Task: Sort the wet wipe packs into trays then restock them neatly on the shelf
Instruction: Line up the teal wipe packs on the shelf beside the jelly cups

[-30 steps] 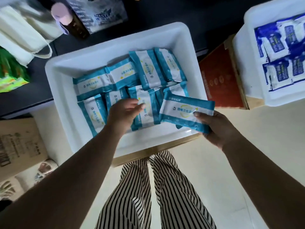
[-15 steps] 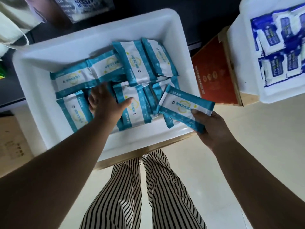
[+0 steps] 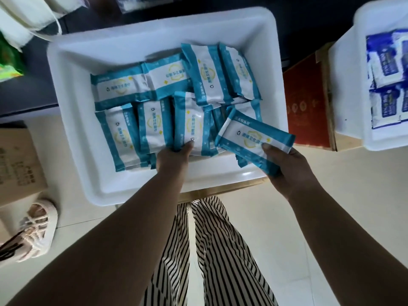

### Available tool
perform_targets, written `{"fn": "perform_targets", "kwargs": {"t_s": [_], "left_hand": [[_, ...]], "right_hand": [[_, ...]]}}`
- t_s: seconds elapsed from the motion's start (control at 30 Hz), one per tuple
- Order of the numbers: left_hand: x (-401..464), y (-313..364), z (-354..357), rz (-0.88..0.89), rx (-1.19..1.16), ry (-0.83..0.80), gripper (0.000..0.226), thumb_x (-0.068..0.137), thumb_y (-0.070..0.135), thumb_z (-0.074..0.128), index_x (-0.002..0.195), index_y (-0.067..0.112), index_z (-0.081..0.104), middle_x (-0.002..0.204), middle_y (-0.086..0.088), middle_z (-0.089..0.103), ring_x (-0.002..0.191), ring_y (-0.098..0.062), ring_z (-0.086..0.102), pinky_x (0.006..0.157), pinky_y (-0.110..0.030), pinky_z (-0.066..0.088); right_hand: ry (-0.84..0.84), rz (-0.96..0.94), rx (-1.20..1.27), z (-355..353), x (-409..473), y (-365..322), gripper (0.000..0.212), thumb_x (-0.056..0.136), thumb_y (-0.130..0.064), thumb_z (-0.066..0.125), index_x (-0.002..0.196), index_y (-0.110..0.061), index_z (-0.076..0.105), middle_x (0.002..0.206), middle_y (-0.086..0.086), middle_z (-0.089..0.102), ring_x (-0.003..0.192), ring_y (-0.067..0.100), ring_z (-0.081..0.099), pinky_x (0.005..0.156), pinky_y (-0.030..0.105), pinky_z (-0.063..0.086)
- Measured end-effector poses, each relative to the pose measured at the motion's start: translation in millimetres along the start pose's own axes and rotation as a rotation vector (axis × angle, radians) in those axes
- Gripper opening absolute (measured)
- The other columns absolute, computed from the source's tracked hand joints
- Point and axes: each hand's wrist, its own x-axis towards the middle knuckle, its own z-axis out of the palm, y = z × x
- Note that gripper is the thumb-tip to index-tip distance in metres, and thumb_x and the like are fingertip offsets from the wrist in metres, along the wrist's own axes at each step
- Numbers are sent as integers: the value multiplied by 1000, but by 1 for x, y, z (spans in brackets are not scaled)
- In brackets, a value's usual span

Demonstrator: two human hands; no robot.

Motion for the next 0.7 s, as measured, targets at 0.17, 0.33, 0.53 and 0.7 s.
{"fn": "perform_targets", "kwargs": {"t_s": [0.17,0.33,0.53,0.7], "left_hand": [[-12,9,-28,85,-365,-25,15,89,12,60,77,15,50,71,-4,53,65,-14,52,68,-28,47],[-25,20,-64,263,-304,47,19,84,17,65,97,9,55,101,-12,63,95,-28,64,82,-39,55],[-75,55,-124,443,-282,47,9,85,17,59,93,19,56,94,-6,62,83,-24,56,73,-34,44],[-137,97,-179,420,-604,-93,10,96,15,45,94,16,54,90,-2,61,78,-15,62,69,-31,57]], "right_hand": [[-67,10,-22,13,-10,-3,18,88,4,52,92,-10,63,85,3,74,78,16,71,66,30,59],[-96,12,-60,32,-22,-13,17,87,2,55,94,-11,64,89,4,74,84,17,71,77,34,57],[-210,-14,-106,74,-62,-55,18,87,-1,54,91,-14,66,88,3,74,81,15,71,65,28,59],[-324,-108,-164,121,-119,-105,16,89,-5,55,89,-16,66,81,-2,74,74,10,71,52,19,53]]}}
